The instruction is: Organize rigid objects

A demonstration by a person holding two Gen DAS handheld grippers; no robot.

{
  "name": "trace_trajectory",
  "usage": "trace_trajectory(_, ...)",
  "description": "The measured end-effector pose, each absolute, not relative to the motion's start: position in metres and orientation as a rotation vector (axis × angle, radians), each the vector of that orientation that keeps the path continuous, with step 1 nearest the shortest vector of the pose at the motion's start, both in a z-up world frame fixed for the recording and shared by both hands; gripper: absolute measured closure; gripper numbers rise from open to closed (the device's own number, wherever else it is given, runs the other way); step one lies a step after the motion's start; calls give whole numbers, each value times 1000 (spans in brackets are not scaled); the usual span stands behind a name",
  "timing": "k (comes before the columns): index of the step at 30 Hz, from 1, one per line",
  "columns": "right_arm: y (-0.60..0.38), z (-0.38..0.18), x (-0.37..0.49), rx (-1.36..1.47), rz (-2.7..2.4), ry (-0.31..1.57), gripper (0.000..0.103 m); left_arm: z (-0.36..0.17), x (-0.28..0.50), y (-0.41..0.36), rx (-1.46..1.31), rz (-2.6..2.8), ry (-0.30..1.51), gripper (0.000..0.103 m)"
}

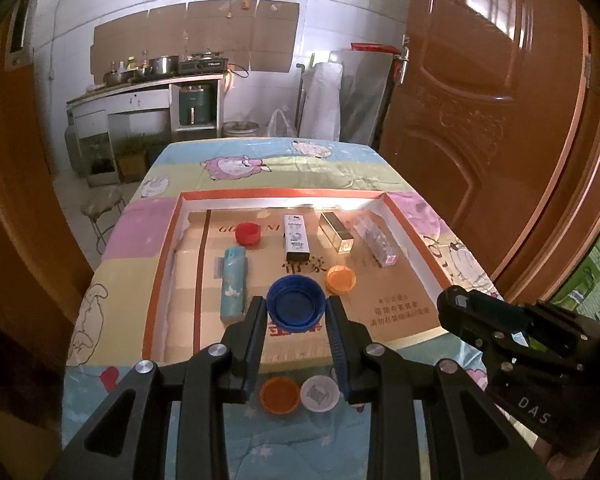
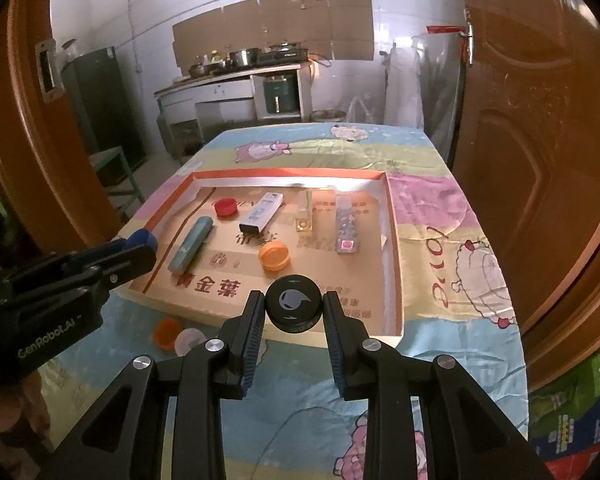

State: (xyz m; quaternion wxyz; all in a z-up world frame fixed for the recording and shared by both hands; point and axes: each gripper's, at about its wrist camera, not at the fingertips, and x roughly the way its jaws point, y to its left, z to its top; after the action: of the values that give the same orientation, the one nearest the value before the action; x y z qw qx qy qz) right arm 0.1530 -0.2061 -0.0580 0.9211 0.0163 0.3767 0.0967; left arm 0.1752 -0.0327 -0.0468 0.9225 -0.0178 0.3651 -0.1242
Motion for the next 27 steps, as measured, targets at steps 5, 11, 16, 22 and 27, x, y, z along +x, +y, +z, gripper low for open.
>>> trace_trajectory(5, -210, -57, 161, 36, 196, 773, 72, -48, 183, -35, -42, -250, 759, 72)
trace_trajectory(11, -214, -59, 174, 42, 195, 780, 72, -51, 196, -39, -38, -242, 772, 72)
trace_trajectory(16, -217, -64, 181, 50, 195, 790, 72, -56, 205, -41, -40, -234, 786, 72)
trace_trajectory(22, -220, -71, 192, 58, 196, 803, 72, -63, 216, -44, -38, -229, 804, 72)
trace_trajectory(27, -223, -77, 203, 64, 198, 816, 72, -70, 226, -46, -36, -224, 822, 72)
